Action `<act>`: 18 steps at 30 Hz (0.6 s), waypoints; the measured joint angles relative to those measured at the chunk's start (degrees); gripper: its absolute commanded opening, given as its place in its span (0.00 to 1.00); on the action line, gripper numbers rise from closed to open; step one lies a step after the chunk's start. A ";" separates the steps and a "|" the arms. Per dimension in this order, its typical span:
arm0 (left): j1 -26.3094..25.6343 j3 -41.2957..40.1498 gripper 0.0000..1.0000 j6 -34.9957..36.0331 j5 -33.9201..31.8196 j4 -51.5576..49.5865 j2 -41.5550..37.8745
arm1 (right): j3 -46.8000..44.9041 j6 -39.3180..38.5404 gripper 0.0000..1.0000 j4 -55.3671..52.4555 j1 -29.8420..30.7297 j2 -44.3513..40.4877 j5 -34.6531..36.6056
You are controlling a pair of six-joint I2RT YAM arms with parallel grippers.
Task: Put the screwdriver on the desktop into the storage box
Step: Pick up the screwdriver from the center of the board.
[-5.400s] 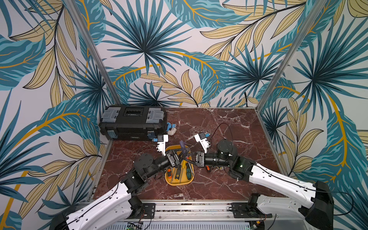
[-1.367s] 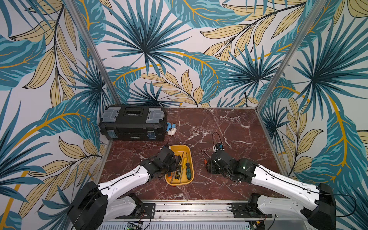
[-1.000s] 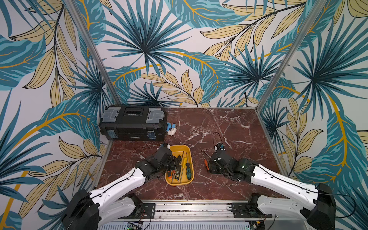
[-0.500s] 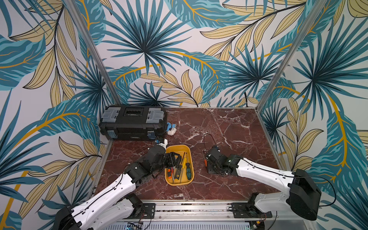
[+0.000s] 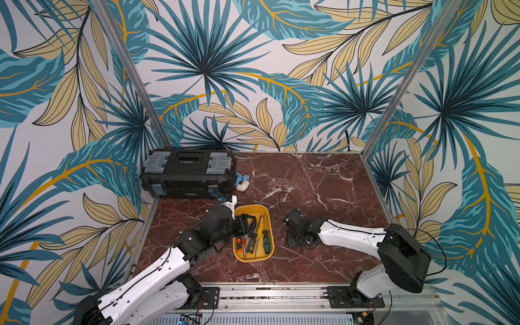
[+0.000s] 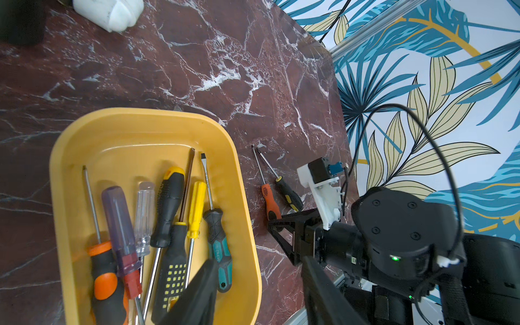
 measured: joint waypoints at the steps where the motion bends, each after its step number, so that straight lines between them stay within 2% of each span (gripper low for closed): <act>1: 0.00 0.00 0.52 -0.17 0.00 0.13 -0.02 | 0.00 -0.15 0.38 0.22 0.00 0.48 0.02; 7: 0.00 -0.04 0.53 -0.61 0.13 0.66 -0.02 | -0.42 -0.35 0.24 1.51 -0.09 1.01 0.28; 12: 0.00 -0.07 0.54 -0.87 0.26 1.51 -0.02 | -0.81 -0.35 0.01 2.51 -0.09 0.68 0.44; 18: 0.00 -1.29 0.57 -2.08 1.03 4.20 -0.04 | -1.92 -0.39 0.00 2.10 0.02 -4.28 -1.40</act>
